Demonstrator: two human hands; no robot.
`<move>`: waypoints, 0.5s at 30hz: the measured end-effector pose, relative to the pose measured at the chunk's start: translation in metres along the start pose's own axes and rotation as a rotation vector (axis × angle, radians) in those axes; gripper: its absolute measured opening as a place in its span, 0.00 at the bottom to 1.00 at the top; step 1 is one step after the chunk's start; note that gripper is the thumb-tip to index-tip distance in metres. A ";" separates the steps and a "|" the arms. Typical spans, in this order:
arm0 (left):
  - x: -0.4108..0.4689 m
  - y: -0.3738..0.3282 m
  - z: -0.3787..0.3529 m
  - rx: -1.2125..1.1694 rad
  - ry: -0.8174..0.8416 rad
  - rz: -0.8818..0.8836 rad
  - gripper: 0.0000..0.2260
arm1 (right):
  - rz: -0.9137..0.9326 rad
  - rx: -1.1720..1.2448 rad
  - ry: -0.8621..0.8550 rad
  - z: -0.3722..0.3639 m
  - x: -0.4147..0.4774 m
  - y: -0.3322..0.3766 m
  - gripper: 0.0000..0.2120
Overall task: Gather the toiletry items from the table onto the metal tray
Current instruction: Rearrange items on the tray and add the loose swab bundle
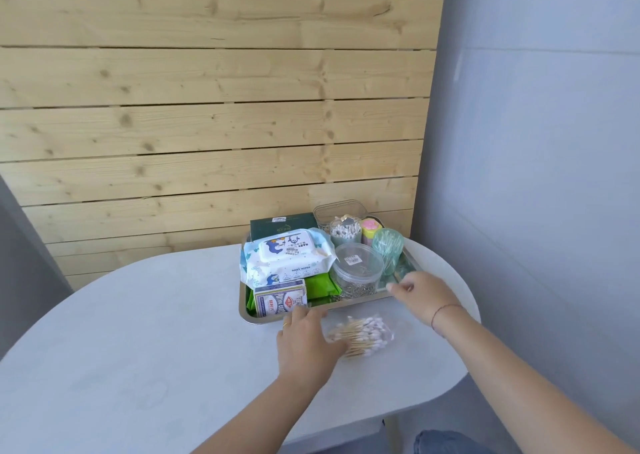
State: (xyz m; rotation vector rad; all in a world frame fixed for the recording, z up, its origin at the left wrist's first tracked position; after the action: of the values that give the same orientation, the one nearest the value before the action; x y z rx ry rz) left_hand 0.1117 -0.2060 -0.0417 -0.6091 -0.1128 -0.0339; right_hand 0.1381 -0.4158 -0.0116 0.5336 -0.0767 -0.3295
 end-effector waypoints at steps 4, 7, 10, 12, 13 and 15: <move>0.021 -0.015 0.010 -0.130 -0.112 -0.038 0.25 | 0.019 0.104 -0.214 0.021 0.036 0.015 0.08; 0.034 -0.030 0.004 -0.223 -0.079 0.002 0.29 | 0.007 0.125 -0.215 0.019 0.053 0.019 0.25; 0.040 -0.043 -0.009 -0.272 -0.049 0.029 0.31 | 0.050 0.139 -0.137 0.011 0.066 0.025 0.39; 0.043 -0.047 -0.016 -0.295 -0.053 0.051 0.33 | 0.072 0.157 -0.063 0.004 0.074 0.030 0.43; 0.045 -0.049 -0.018 -0.319 -0.056 0.067 0.33 | 0.078 0.169 -0.044 0.003 0.078 0.032 0.44; 0.047 -0.050 -0.022 -0.355 -0.056 0.084 0.32 | 0.100 0.195 -0.022 0.001 0.084 0.034 0.41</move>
State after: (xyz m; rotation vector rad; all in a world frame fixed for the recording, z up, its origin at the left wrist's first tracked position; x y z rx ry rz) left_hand 0.1573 -0.2598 -0.0254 -0.9694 -0.1363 0.0461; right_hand 0.2278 -0.4158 0.0054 0.7167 -0.1571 -0.2317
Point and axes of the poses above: each hand's wrist, its own x-axis towards the middle knuckle, its own z-axis out of the back of the hand, y = z × x, the point moved 4 cm from there along x, towards the middle knuckle, and after that the axes turned 7 degrees about -y, right-handed, at the moved point
